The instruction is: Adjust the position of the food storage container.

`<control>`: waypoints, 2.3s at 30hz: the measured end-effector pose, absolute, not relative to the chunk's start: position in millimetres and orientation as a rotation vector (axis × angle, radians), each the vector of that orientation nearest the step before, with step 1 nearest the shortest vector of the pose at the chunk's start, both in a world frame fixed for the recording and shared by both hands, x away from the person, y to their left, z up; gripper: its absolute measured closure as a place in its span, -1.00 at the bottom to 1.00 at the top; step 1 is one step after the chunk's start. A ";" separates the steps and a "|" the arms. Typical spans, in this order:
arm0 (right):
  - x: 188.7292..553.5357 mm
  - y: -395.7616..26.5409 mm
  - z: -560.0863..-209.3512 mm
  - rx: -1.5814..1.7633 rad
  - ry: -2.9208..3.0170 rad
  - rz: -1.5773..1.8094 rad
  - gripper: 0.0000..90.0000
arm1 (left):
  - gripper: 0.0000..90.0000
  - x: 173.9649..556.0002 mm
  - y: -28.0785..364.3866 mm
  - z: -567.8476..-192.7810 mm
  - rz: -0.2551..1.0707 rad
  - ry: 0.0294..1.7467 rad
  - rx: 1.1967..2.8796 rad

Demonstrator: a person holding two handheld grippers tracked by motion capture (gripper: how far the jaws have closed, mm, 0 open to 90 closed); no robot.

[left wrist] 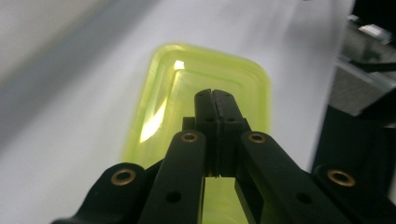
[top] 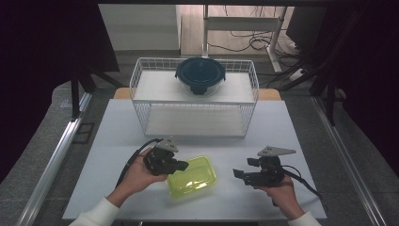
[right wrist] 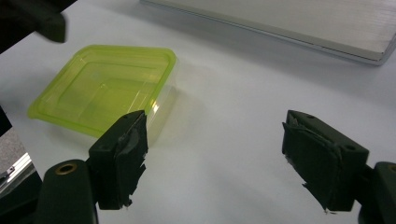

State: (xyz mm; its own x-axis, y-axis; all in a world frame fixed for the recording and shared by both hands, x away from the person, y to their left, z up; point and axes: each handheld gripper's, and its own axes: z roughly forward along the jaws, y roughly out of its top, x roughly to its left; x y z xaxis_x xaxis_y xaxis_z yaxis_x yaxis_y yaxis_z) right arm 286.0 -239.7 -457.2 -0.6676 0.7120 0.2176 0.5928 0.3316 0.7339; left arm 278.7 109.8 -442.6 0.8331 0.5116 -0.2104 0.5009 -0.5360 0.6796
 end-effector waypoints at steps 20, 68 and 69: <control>286.8 -238.4 -459.7 1.213 2.447 1.229 -0.52 | 1.00 213.9 100.4 -475.4 -0.049 0.710 2.354; 285.7 -239.1 -457.0 1.216 2.449 1.252 -0.51 | 1.00 222.8 120.2 -473.0 0.045 0.817 2.291; 285.1 -238.6 -454.9 1.215 2.452 1.269 -0.51 | 1.00 222.6 123.7 -468.8 0.057 0.836 2.259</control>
State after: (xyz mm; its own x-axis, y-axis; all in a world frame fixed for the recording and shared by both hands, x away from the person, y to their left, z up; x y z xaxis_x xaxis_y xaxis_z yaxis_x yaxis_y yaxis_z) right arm 285.1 -238.6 -454.9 -0.6689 0.7049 0.2361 0.5998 0.3241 0.7316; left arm 222.6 123.7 -468.8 0.7893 0.5829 -0.1930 0.5510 -0.5337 0.6415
